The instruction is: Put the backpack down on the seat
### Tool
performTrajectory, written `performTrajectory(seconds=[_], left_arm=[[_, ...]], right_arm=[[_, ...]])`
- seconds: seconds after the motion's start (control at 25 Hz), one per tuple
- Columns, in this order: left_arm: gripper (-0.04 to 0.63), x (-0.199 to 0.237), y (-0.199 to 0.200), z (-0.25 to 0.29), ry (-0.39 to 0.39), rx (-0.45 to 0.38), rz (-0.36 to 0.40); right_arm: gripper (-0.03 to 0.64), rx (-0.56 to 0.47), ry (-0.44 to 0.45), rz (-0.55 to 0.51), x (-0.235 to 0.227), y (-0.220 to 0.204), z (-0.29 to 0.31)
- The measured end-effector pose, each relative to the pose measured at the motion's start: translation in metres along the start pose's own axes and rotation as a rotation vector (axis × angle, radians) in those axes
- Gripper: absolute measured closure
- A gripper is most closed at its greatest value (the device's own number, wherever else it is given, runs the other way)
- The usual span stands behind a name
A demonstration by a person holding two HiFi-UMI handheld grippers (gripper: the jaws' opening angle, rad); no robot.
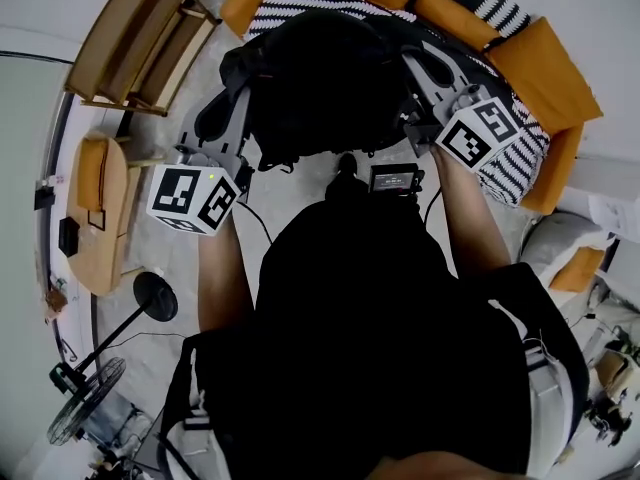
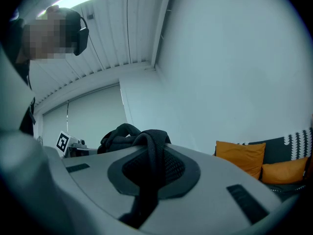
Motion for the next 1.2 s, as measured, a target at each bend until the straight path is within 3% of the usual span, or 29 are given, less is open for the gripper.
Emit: performTrajectory(seconds=[0.4,0.88,1.2], left_arm=[[0.554,0.019,0.019,0.077,0.026,-0.026,0.006],[0.554,0.046,0.023,0.159,-0.012,-0.005,-0.004],[0.554,0.09,0.022,0.222,-0.043,0.036,-0.011]], right_arm=[[0.571,0.008,0.023,-0.007,-0.068,0.029,0.037],[0.57,0.031,-0.028,0.025,-0.142,0.037,0.076],[0.571,0.053,-0.044,0.042,-0.194,0.036,0.125]])
Point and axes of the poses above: the fingertips, and each gripper's own axes: z forward along the fingers, x to its left, y out of its top, the point moved 7 cm from there along -z, backward along the fingers, and after that the axes turned 10 degrees about y, right-handed, at the moved point
